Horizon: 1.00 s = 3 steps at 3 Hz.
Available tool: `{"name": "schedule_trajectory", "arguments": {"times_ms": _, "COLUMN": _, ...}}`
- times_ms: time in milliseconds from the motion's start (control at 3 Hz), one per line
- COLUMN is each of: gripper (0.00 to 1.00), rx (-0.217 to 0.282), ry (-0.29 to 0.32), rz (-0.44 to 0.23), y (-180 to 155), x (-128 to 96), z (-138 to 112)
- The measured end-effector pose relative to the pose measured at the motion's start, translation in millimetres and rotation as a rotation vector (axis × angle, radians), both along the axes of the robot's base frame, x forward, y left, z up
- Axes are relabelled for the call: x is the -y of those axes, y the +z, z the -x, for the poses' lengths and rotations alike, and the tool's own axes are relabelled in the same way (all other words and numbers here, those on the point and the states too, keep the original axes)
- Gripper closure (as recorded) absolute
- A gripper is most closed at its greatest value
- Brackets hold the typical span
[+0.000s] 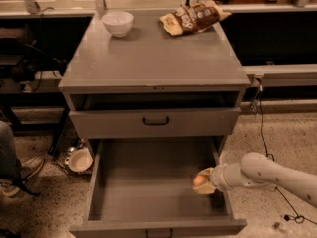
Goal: Pick orange from middle drawer and place on counter
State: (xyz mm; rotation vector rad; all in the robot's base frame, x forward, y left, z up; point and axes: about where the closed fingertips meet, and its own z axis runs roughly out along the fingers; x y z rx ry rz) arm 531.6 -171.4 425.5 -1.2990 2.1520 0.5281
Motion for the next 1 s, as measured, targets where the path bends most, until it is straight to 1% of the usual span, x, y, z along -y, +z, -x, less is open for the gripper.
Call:
{"name": "schedule_trajectory", "arguments": {"times_ms": 333, "gripper": 1.0, "rx": 0.107, "ry": -0.001, "rz": -0.113, "y": 73.9, "x": 44.0, "z": 20.5}}
{"name": "schedule_trajectory", "arguments": {"times_ms": 667, "gripper": 1.0, "rx": 0.107, "ry": -0.001, "rz": -0.113, "y": 73.9, "x": 44.0, "z": 20.5}}
{"name": "schedule_trajectory", "arguments": {"times_ms": 1000, "gripper": 1.0, "rx": 0.158, "ry": -0.027, "rz": -0.135, "y": 97.6, "x": 44.7, "z": 11.4}}
